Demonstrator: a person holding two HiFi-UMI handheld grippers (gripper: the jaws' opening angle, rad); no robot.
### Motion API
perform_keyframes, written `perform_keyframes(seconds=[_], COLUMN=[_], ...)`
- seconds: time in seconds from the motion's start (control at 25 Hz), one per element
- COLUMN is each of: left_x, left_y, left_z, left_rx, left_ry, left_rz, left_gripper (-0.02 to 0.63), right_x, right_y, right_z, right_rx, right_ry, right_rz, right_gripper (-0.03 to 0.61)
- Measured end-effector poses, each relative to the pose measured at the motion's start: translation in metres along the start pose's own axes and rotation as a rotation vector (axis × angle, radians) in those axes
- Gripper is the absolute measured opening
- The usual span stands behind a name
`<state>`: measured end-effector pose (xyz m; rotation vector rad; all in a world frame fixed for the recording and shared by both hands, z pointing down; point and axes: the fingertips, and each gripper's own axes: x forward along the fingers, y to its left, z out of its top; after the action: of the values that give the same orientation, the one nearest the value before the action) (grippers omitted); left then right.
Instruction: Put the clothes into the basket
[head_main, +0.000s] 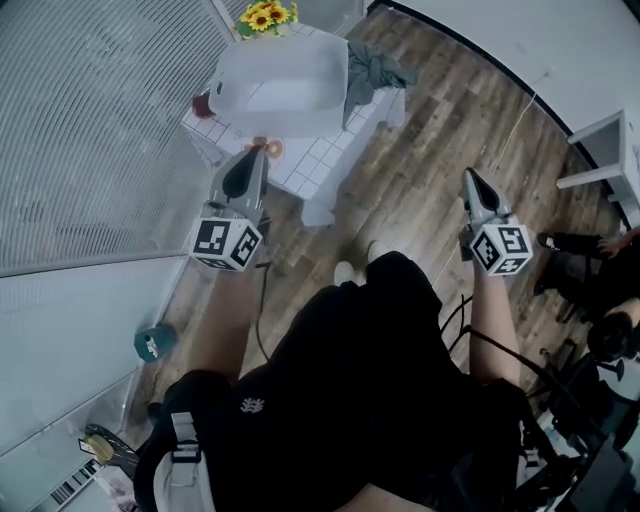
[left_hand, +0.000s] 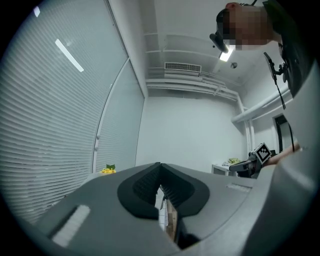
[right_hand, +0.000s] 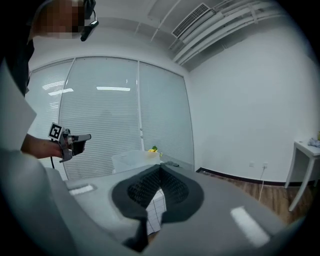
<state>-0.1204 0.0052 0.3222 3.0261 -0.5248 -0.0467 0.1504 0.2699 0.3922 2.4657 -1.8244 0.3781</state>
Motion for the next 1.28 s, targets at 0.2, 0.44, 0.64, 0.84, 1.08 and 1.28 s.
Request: perform_keyframes(seconds=[0.2, 0.44, 0.64, 0.84, 1.08, 1.28], left_x=[0.041, 0.102, 0.157, 0.214, 0.27, 0.302], left_y=[0.025, 0.048, 0.084, 0.111, 0.126, 0.143], left_z=[0.007, 0.024, 0.034, 0.035, 0.031, 0.028], left_rx=[0.018, 0.056, 0.039, 0.042, 0.066, 0.059], left_ry=[0.0, -0.014, -0.016, 0.017, 0.056, 0.063], left_rz=[0.026, 0.057, 0.16, 0.255, 0.301, 0.301], left_gripper=[0.006, 0.006, 0.006, 0.006, 0.006, 0.006], right_x=[0.061, 0.155, 0.246, 0.317, 0.386, 0.417], right_y=[-0.019, -0.055, -0.088, -0.129, -0.149, -0.137], right_z=[0.015, 0.039, 0.057, 0.069, 0.026, 0.007], right_rx=[-0.017, -0.006, -0.025, -0.058, 0.001, -0.064], right_ry=[-0.011, -0.031, 0.001, 0.001, 0.131, 0.178], right_rz=[0.047, 0.104, 0.185, 0.229, 0.335, 0.409], right_gripper=[0.002, 0.002, 0.002, 0.002, 0.002, 0.002])
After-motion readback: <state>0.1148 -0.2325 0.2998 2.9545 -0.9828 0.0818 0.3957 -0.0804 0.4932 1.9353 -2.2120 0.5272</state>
